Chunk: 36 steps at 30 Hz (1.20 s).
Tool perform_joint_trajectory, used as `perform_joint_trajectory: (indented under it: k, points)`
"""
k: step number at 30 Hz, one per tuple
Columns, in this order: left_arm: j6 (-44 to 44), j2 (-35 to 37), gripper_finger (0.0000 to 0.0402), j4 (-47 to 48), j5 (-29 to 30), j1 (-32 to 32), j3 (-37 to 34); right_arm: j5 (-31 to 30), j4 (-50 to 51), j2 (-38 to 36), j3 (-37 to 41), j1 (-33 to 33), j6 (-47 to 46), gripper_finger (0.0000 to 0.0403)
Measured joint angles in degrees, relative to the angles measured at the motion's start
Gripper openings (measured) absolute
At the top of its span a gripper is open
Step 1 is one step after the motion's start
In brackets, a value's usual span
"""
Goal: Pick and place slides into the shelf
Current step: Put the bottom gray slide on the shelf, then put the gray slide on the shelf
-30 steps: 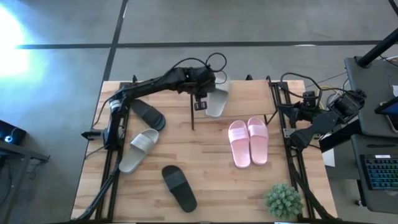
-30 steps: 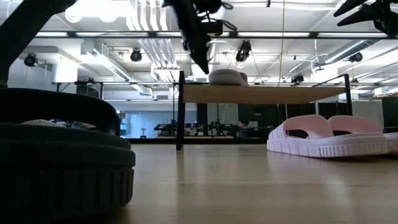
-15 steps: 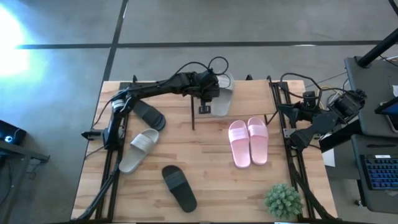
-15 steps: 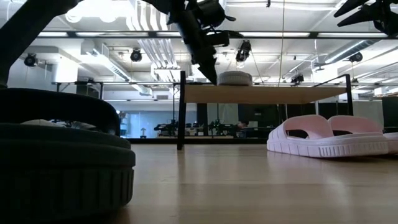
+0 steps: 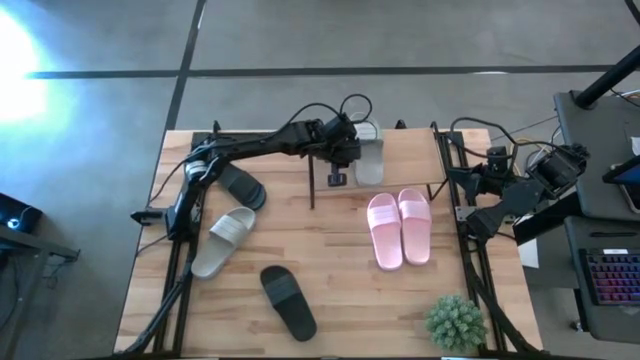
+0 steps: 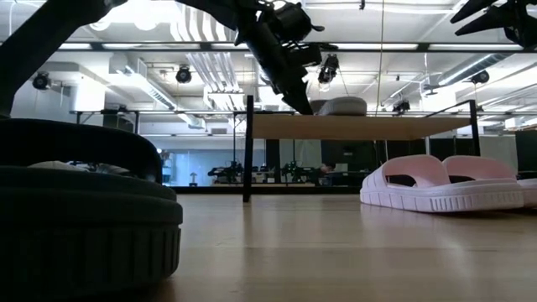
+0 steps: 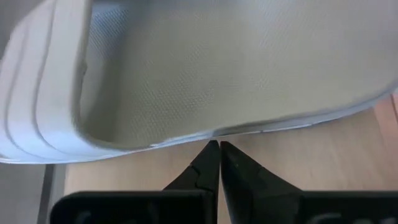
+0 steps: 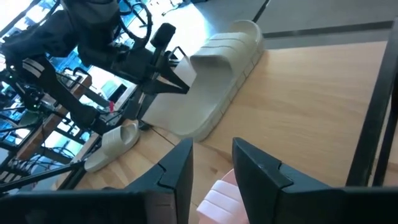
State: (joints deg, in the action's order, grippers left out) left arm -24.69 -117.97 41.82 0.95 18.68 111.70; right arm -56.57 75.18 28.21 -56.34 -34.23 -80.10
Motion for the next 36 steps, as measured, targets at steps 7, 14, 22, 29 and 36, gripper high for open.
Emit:
perform_joint_trajectory:
  k: [7, 14, 22, 29, 36]
  points:
    - [-0.3, 3.1, 0.0, 6.1, 4.5, 0.0, 0.1, 0.0, -1.5, 0.0, 0.0, 0.0, 0.4, 0.0097]
    - [1.5, 8.0, 0.0, 12.4, 6.2, 0.0, 0.0, -0.5, -8.9, 1.7, 0.8, 0.0, 9.4, 0.0097]
    - [11.8, 15.7, 0.0, 20.1, 7.3, 0.0, -2.5, -0.9, -12.7, 6.4, 1.4, 0.0, 12.5, 0.0092]
    - [13.3, 23.7, 0.0, 36.0, 7.5, -1.6, -10.7, -1.1, -12.5, 10.1, 1.4, 0.0, 12.0, 0.0089]
    - [18.9, 35.7, 0.0059, 39.0, 11.8, -7.8, -26.2, -1.1, -12.2, 11.2, 1.4, 0.0, 12.2, 0.0095]
